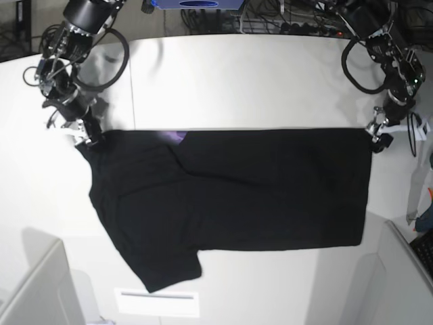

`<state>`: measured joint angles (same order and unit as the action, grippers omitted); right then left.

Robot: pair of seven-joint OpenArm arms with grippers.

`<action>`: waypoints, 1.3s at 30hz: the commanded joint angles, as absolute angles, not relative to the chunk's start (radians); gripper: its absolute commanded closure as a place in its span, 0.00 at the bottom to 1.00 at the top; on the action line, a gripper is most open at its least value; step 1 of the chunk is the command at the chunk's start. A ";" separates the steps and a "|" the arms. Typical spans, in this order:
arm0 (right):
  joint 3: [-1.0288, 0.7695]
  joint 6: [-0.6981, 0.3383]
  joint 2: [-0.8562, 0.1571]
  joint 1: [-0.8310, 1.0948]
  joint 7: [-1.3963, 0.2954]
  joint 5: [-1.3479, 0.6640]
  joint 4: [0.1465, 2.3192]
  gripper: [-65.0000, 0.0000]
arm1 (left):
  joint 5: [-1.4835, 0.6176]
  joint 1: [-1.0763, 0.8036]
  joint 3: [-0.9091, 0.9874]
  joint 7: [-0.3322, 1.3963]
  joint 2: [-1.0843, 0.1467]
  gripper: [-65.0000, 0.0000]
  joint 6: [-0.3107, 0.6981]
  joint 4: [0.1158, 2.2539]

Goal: Fold the T-shirt properly
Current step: 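Drag the held shirt toward the robot with both grippers, then release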

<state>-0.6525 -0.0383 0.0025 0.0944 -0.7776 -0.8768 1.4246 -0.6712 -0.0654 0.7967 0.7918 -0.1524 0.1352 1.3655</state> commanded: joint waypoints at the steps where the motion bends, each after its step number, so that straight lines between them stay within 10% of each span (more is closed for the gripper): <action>1: -0.653 -0.021 -0.007 0.088 -0.785 -0.842 1.425 0.43 | -0.659 -0.056 0.776 0.865 -0.140 0.18 0.117 1.354; 6: -0.653 -0.021 -0.007 0.081 -0.783 -0.842 1.420 0.43 | -0.659 -0.004 0.719 0.865 -0.142 0.26 0.117 1.294; 10: -0.653 -0.021 -0.008 0.081 -0.773 -0.842 1.415 0.44 | -0.659 0.013 0.713 0.863 -0.143 0.69 0.117 1.221; 14: -0.654 -0.028 -0.008 0.081 -0.667 -0.843 1.354 0.75 | -0.659 0.018 0.713 0.863 -0.145 1.00 0.117 1.193; 17: -0.654 -0.051 -0.008 0.088 -0.638 -0.845 1.345 1.00 | -0.659 0.012 0.710 0.869 -0.163 1.00 0.117 1.201; 39: -0.665 -0.091 0.088 0.556 -0.760 -0.852 1.819 1.00 | -0.668 -0.441 0.668 1.001 -0.259 1.00 0.117 1.609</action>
<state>-0.6613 -0.0860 0.0929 0.5526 -0.7712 -0.8387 1.8019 -0.6998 -0.4301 0.6670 0.9543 -0.2523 0.1314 1.6077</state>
